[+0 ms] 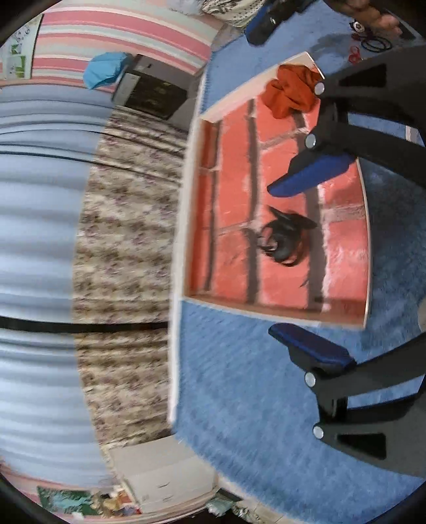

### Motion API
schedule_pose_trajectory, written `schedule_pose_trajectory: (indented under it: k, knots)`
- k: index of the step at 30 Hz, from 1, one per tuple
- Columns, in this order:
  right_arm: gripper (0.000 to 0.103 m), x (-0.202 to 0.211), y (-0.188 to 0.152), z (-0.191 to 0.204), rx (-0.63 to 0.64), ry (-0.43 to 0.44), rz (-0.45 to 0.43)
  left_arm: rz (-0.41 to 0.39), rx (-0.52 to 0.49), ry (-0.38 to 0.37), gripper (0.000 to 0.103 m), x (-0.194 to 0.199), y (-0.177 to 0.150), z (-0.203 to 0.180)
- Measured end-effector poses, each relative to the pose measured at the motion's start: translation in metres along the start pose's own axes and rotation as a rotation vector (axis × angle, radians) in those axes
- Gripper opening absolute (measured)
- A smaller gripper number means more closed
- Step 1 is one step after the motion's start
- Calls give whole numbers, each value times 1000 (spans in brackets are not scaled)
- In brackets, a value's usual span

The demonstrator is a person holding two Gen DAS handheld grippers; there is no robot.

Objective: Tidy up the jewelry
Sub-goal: 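Carry both items into the brick-lined tray and open both tools to release, then move both open tools back toward the remaining jewelry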

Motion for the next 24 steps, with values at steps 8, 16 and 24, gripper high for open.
schedule_pose_trajectory:
  k: [8,16,24]
  knots:
    - [63,70,-29,-30,43,-82,-31,-62,-84,39,95,62,-17,4]
    - [63,103,-108,-37,4,-69,9,-26,-52,42,96,95,-91,17]
    - [64,118,-156,-13,18,-36,34,-25,-24,64,98,113,-153,11]
Point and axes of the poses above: each gripper's, at about its wrist camera, not at the fingertips, and x roughly against the way its jaws point, z to its left, y to its top, the point moved 4 cm from there along -x, roughly the way its jaws point, and after that the axes turned 8 degrees about z, right-handed, at the moved point
